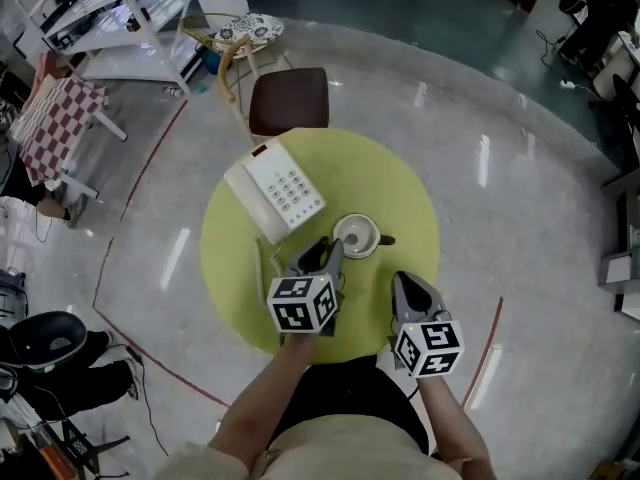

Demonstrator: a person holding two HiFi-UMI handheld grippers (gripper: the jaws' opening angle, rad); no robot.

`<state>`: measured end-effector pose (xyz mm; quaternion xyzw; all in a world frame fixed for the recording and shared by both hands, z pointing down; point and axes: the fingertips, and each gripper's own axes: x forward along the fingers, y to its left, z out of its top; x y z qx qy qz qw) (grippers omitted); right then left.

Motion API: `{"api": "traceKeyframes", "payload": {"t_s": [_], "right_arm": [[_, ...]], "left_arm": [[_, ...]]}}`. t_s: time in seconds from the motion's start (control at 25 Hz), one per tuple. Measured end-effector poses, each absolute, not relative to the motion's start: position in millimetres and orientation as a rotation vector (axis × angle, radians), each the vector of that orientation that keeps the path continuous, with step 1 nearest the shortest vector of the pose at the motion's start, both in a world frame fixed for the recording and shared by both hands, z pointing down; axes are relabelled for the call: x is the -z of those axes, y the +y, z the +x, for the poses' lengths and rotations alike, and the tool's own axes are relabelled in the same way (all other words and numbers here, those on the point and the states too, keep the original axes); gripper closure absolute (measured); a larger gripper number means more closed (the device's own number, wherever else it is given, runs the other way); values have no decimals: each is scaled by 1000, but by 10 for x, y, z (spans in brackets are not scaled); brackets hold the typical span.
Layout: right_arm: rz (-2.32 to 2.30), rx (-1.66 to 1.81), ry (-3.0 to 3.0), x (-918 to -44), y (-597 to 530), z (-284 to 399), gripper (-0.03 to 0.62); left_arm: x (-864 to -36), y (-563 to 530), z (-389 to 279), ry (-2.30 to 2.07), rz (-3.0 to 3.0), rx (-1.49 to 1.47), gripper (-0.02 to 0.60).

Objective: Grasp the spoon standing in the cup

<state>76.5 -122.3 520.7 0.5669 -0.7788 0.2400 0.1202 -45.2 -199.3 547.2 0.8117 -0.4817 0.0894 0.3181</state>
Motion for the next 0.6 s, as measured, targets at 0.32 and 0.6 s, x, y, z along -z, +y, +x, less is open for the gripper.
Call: {"api": "traceKeyframes", "payload": {"t_s": [0.32,0.6], "right_arm": [[1640,-684,-2305,-5159,-1172,758,593],[1639,-664,-2330,-5064,-1112,795,593]], "left_arm": [[-5280,-1953,-467,-1297,2175,-173,482],[-4995,-1911,-488,-1338,2213,-104,523]]}}
